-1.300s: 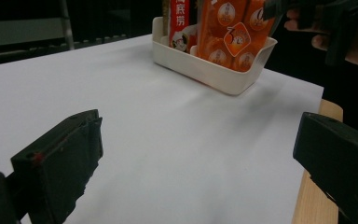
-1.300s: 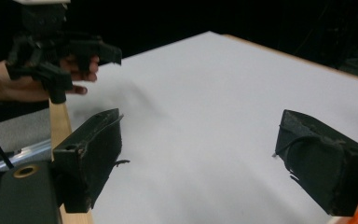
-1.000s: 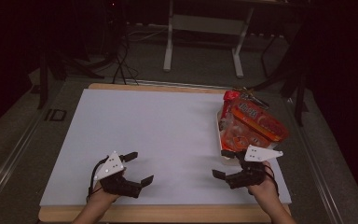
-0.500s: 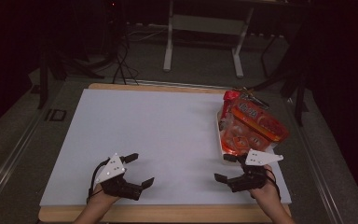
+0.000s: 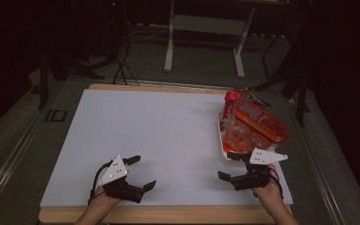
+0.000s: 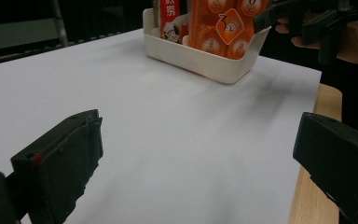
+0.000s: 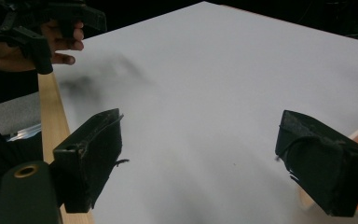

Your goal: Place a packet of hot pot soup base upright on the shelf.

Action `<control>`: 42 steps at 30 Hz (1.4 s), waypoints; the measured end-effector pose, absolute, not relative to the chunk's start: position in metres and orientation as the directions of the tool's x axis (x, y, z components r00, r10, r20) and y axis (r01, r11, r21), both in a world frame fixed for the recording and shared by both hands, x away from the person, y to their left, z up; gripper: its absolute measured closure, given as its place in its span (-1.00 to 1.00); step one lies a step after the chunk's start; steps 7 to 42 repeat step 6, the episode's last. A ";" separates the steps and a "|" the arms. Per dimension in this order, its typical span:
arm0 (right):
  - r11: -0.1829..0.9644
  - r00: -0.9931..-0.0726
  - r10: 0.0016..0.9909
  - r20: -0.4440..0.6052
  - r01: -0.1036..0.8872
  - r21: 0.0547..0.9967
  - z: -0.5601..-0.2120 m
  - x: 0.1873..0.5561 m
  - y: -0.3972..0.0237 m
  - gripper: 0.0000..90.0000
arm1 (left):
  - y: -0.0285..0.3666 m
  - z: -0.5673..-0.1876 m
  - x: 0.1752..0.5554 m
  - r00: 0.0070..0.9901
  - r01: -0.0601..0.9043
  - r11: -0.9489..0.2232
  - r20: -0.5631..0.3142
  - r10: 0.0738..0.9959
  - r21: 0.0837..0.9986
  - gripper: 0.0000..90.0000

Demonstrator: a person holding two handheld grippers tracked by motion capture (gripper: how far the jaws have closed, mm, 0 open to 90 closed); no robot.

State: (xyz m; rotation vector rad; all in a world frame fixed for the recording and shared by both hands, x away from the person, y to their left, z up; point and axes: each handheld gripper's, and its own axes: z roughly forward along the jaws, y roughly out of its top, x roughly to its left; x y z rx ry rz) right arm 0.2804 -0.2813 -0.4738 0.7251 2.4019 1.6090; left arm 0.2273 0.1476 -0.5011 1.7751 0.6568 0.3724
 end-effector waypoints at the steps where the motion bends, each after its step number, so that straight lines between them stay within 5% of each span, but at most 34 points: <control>1: 0.303 -0.870 0.475 0.135 0.306 0.903 -0.474 0.281 -0.282 -0.68 | 0.148 -0.501 0.228 0.792 0.245 -0.194 -0.081 0.605 0.950 -0.96; 42: 0.297 -0.867 0.480 0.136 0.307 0.904 -0.473 0.281 -0.283 -0.68 | 0.150 -0.502 0.229 0.788 0.250 -0.185 -0.088 0.610 0.950 -0.96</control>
